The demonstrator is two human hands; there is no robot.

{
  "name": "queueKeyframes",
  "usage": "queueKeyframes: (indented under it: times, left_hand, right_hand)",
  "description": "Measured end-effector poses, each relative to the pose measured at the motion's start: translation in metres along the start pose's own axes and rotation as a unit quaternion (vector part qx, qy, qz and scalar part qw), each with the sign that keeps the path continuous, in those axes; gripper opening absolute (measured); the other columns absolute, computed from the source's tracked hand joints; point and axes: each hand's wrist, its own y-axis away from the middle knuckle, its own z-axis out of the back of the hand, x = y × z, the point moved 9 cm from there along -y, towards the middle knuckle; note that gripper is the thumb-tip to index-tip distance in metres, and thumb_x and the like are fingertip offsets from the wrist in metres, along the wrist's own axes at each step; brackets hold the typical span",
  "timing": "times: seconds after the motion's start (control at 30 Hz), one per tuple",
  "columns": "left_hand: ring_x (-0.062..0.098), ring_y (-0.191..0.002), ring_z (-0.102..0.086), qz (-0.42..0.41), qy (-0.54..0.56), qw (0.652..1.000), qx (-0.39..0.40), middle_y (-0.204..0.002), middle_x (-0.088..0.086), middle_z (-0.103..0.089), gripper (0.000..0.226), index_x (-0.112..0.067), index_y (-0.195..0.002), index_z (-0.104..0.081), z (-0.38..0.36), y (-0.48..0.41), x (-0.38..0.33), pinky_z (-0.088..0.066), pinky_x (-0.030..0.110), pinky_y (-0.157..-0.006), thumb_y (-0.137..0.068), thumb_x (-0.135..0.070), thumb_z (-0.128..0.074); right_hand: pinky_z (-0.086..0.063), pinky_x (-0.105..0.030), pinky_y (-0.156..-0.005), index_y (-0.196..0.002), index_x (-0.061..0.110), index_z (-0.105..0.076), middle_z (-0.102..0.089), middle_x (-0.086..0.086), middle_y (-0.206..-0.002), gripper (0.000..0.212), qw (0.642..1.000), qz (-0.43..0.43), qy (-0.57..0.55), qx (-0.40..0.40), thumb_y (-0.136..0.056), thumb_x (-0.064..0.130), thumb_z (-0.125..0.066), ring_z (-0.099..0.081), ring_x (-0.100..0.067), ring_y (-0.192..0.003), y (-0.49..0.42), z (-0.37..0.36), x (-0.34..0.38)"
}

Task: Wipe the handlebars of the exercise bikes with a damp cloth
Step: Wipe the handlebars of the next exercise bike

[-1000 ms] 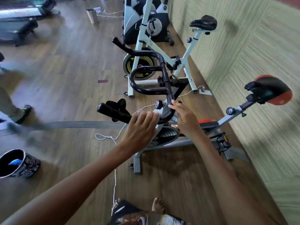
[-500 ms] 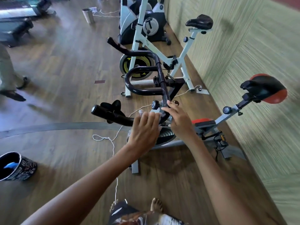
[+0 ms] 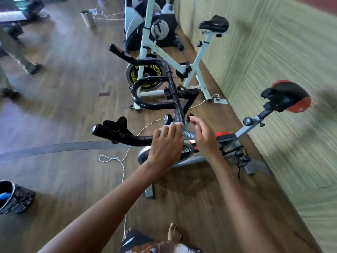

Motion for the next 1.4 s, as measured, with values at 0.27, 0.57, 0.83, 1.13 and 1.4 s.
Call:
queueKeyframes:
  times: [0.27, 0.57, 0.83, 1.13, 1.4]
  left_hand:
    - [0.033, -0.138, -0.040, -0.010, -0.020, 1.000, 0.015, -0.148, 0.023, -0.041, 0.059, 0.004, -0.144, -0.037, 0.009, 0.054, 0.061, -0.035, 0.046, -0.113, -0.102, -0.033, -0.018]
    - [0.030, -0.129, -0.051, 0.007, -0.088, 0.996, 0.028, -0.138, 0.018, -0.055, 0.069, -0.002, -0.134, -0.052, 0.024, 0.049, 0.084, -0.034, 0.048, -0.108, -0.096, -0.053, -0.027]
    - [0.034, -0.121, -0.055, -0.031, -0.127, 0.991, 0.032, -0.126, 0.019, -0.062, 0.058, 0.003, -0.133, -0.052, 0.029, 0.066, 0.100, -0.035, 0.045, -0.108, -0.103, -0.031, -0.015]
    - [0.036, -0.124, -0.051, 0.032, -0.129, 0.991, 0.030, -0.120, 0.019, -0.063, 0.055, 0.003, -0.122, -0.058, 0.023, 0.060, 0.092, -0.029, 0.047, -0.111, -0.101, -0.033, -0.022]
    - [0.030, -0.097, -0.057, 0.043, -0.112, 0.993, 0.004, -0.101, 0.013, -0.064, 0.045, -0.002, -0.110, -0.060, 0.015, 0.055, 0.075, -0.029, 0.042, -0.103, -0.098, -0.032, -0.029]
  right_hand:
    - [-0.032, -0.041, -0.106, -0.131, 0.018, -0.056, -0.058, 0.000, -0.135, 0.054, 0.959, 0.167, 0.222, 0.056, -0.097, 0.054, -0.034, -0.040, -0.018, -0.135, 0.036, -0.060, 0.044]
    - [-0.035, -0.043, -0.106, -0.133, 0.017, -0.053, -0.056, 0.000, -0.137, 0.044, 0.953, 0.212, 0.218, 0.007, -0.100, 0.042, -0.037, -0.047, -0.017, -0.131, 0.052, -0.066, 0.066]
    - [-0.037, -0.041, -0.100, -0.123, 0.016, -0.057, -0.063, -0.002, -0.126, 0.049, 0.935, 0.190, 0.297, -0.029, -0.096, 0.054, -0.042, -0.055, -0.020, -0.121, 0.047, -0.083, 0.079]
    - [-0.028, -0.043, -0.108, -0.130, 0.019, -0.052, -0.056, 0.001, -0.137, 0.038, 0.914, 0.202, 0.352, -0.017, -0.102, 0.037, -0.034, -0.043, -0.020, -0.136, 0.049, -0.062, 0.048]
    - [-0.028, -0.048, -0.116, -0.131, 0.008, -0.046, -0.044, -0.012, -0.146, 0.052, 0.955, 0.102, 0.277, -0.010, -0.103, 0.045, -0.023, -0.031, -0.027, -0.143, 0.041, -0.069, 0.040]
